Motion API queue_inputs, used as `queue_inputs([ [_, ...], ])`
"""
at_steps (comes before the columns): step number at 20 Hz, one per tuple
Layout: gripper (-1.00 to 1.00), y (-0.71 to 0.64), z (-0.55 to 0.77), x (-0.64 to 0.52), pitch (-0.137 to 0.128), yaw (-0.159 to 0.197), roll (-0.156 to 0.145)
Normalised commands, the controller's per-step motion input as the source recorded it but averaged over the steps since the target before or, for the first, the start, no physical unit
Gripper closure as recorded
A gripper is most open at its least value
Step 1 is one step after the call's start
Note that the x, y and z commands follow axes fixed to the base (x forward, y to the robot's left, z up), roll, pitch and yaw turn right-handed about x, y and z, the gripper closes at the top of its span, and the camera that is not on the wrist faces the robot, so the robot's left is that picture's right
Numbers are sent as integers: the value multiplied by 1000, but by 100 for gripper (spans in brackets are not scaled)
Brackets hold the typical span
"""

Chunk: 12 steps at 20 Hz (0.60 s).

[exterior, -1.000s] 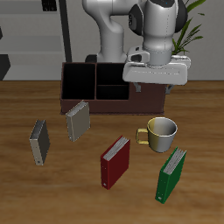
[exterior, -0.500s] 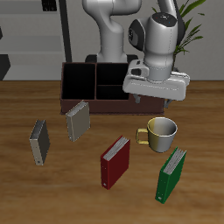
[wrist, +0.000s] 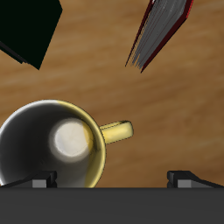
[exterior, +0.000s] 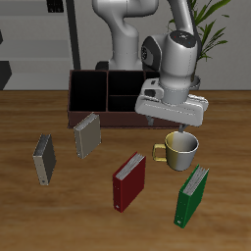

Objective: Place the white-yellow mug into the back desk caddy's left compartment and place the right yellow book into the back desk caddy's right compartment

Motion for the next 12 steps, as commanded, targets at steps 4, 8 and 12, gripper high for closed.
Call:
queue_inputs([
  [4, -100, -106, -275, 20, 22, -51, -21],
  [8, -100, -65, -419, -9, 79, -50, 10],
  [12, -100, 11, -448, -136, 92, -57, 42],
])
